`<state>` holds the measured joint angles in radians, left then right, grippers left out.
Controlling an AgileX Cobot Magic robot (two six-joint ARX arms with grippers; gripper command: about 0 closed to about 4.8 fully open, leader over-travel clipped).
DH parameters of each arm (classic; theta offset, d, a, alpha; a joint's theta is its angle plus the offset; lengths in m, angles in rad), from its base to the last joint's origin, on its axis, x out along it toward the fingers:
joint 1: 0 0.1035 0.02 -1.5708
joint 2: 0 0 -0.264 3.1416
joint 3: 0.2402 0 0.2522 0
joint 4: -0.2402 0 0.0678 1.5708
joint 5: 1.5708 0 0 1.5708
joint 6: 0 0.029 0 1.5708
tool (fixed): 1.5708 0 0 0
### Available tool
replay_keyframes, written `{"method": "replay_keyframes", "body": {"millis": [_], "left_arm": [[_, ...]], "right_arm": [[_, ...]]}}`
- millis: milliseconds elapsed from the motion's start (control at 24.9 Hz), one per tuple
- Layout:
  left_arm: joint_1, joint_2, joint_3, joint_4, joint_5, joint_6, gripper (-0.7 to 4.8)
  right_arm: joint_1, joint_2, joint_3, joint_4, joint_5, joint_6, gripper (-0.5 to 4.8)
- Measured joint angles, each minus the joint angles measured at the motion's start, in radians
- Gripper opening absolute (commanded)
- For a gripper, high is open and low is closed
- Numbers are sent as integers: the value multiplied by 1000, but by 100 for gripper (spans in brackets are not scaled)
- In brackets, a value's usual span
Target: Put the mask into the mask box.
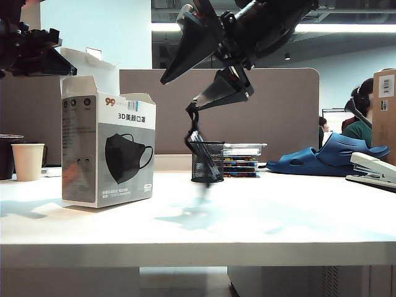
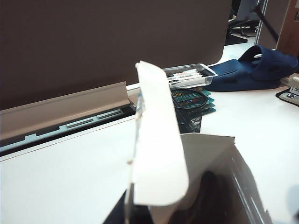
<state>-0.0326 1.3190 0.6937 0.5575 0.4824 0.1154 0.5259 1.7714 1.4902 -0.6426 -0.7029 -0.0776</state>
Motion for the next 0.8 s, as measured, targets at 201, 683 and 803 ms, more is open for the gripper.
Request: {"method": "replay_keyframes", "body": {"millis": [201,683,803], "left_arm": [[0,0,0,0,30,0,-6],[0,0,0,-9,114,0,-6],[0,0,0,-8,166,0,-6]], "right_arm": [[0,0,1,171,-66,53,337],[2,-2,145,379,-96,190,337],[2,-3,169,473,-98,246,336]]}}
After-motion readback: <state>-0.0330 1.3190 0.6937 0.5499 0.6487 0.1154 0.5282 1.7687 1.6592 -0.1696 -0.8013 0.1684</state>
